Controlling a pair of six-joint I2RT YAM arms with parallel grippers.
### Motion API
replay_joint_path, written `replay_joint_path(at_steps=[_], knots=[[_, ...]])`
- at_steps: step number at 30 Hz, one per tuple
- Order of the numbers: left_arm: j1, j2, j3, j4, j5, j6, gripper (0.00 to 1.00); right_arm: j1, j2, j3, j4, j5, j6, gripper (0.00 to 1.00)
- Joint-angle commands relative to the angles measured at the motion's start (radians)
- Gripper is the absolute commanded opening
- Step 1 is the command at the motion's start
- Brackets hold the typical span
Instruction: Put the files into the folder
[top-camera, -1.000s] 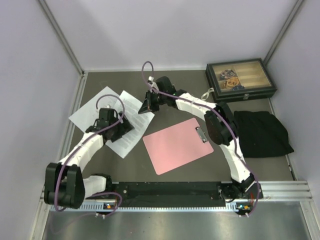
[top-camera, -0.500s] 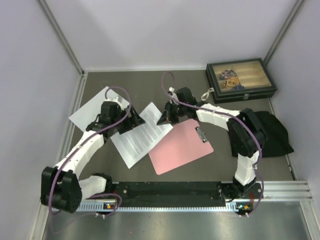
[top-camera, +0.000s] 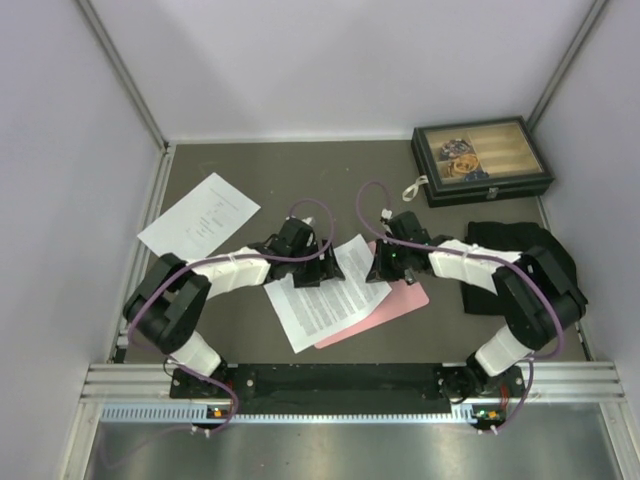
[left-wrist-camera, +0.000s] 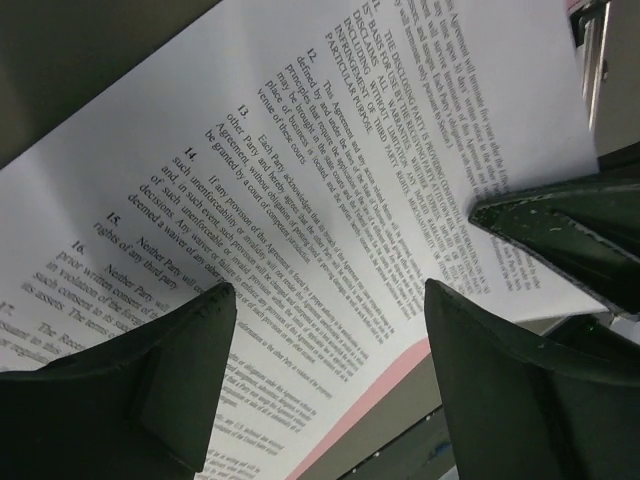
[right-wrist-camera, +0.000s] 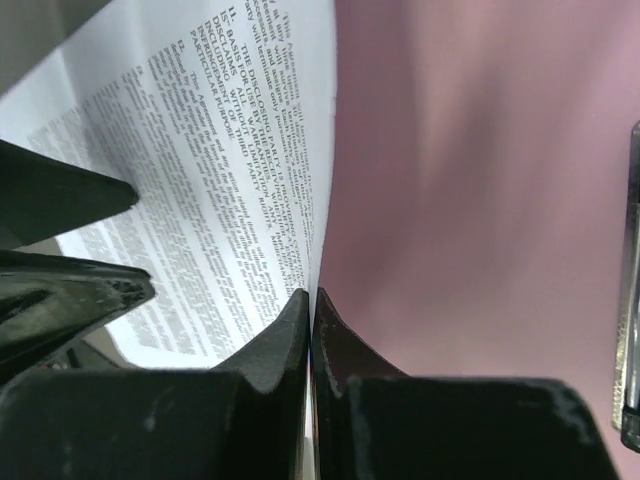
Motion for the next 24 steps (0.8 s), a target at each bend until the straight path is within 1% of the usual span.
replay_joint_path(at_steps=[1, 3, 5, 6, 7, 8, 9, 11, 12, 14, 16, 17, 18, 19, 20, 21, 23, 24], knots=[[-0.014, 0.061, 0.051, 0.081, -0.044, -0.038, 0.80, 0.000, -0.062, -0.021, 0.007, 0.126, -0.018, 0.00], [-0.017, 0.086, 0.054, 0.078, -0.058, -0.041, 0.80, -0.002, -0.086, -0.029, -0.013, 0.164, -0.017, 0.00], [-0.017, 0.109, 0.057, 0.075, -0.061, -0.041, 0.80, -0.003, -0.099, -0.035, -0.033, 0.171, -0.020, 0.00], [-0.017, 0.117, 0.062, 0.067, -0.068, -0.039, 0.80, 0.000, -0.106, -0.034, -0.051, 0.165, -0.033, 0.06], [-0.017, 0.126, 0.073, 0.046, -0.073, -0.033, 0.80, 0.000, -0.117, -0.027, -0.068, 0.165, -0.046, 0.15], [-0.017, 0.140, 0.077, 0.037, -0.076, -0.030, 0.80, 0.001, -0.132, -0.027, -0.083, 0.168, -0.064, 0.27], [-0.017, 0.144, 0.080, 0.027, -0.085, -0.026, 0.79, 0.000, -0.175, -0.026, -0.137, 0.218, -0.101, 0.48], [-0.017, 0.149, 0.086, 0.000, -0.108, -0.012, 0.79, -0.008, -0.217, -0.003, -0.203, 0.298, -0.138, 0.65], [-0.017, 0.147, 0.088, -0.006, -0.114, -0.006, 0.79, -0.034, -0.234, 0.003, -0.240, 0.344, -0.177, 0.78], [-0.017, 0.147, 0.099, -0.035, -0.130, 0.017, 0.79, -0.086, -0.252, 0.020, -0.257, 0.330, -0.217, 0.84], [-0.017, 0.146, 0.117, -0.059, -0.143, 0.057, 0.80, -0.141, -0.234, 0.041, -0.280, 0.315, -0.239, 0.85], [-0.017, 0.146, 0.128, -0.100, -0.165, 0.074, 0.80, -0.144, -0.220, 0.052, -0.295, 0.320, -0.257, 0.84], [-0.017, 0.149, 0.151, -0.120, -0.180, 0.092, 0.80, -0.144, -0.206, 0.066, -0.303, 0.324, -0.266, 0.69], [-0.016, 0.150, 0.166, -0.146, -0.193, 0.138, 0.80, -0.143, -0.177, 0.075, -0.308, 0.315, -0.268, 0.59], [-0.015, 0.163, 0.180, -0.169, -0.209, 0.161, 0.81, -0.138, -0.166, 0.075, -0.306, 0.307, -0.279, 0.49], [-0.015, 0.167, 0.213, -0.222, -0.220, 0.178, 0.81, -0.132, -0.157, 0.075, -0.305, 0.315, -0.283, 0.43], [-0.015, 0.175, 0.228, -0.244, -0.223, 0.221, 0.81, -0.106, -0.136, 0.075, -0.312, 0.356, -0.297, 0.45], [-0.015, 0.175, 0.231, -0.255, -0.220, 0.226, 0.81, -0.102, -0.128, 0.077, -0.317, 0.372, -0.300, 0.49]])
